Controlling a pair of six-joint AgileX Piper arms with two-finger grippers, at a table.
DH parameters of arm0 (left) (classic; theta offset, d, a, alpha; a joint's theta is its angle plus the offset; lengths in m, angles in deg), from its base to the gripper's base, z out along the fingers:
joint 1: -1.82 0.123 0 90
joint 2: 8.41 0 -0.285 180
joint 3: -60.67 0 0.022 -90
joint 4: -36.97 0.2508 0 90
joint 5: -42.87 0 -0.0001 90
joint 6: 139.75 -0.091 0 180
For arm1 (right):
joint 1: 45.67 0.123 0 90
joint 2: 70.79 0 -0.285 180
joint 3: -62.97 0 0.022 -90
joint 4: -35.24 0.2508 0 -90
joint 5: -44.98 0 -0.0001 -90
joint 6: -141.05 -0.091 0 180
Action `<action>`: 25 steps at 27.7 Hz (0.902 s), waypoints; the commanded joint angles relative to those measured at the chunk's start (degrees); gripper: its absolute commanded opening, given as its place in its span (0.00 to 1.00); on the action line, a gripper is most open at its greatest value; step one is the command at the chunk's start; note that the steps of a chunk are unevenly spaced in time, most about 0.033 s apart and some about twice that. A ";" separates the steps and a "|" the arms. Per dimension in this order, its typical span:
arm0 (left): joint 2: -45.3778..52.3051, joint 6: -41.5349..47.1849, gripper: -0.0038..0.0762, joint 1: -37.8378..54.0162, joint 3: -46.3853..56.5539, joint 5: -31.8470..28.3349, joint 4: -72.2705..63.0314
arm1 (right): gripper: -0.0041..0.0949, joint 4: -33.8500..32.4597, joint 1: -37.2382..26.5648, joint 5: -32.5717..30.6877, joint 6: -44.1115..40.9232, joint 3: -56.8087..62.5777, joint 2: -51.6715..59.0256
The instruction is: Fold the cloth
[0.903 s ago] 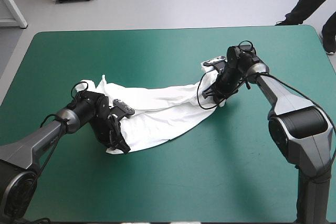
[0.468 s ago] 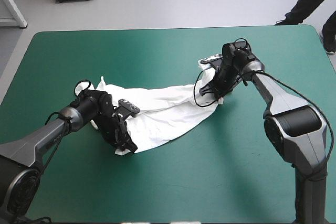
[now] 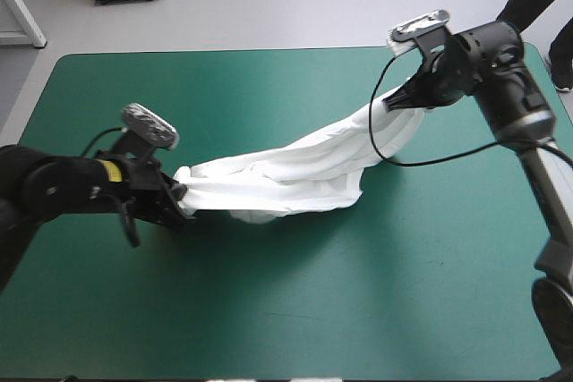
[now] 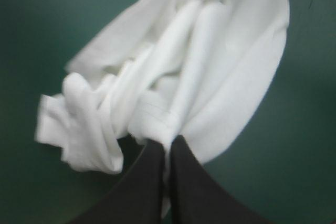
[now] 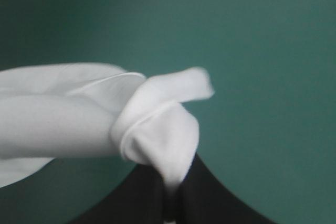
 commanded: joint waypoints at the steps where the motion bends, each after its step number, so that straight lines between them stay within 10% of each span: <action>1: 7.70 2.31 0.02 -0.31 -10.17 2.80 1.42 | 0.02 -6.22 -0.06 -0.08 -2.23 -1.82 9.12; 16: 12.36 1.34 0.02 -0.31 -42.83 1.93 -5.50 | 0.03 -7.05 -0.06 -0.08 -4.40 -12.16 27.61; 25: 12.13 2.77 0.02 -0.31 -46.14 0.10 -7.82 | 0.02 3.39 -0.06 0.04 -4.64 -12.16 35.38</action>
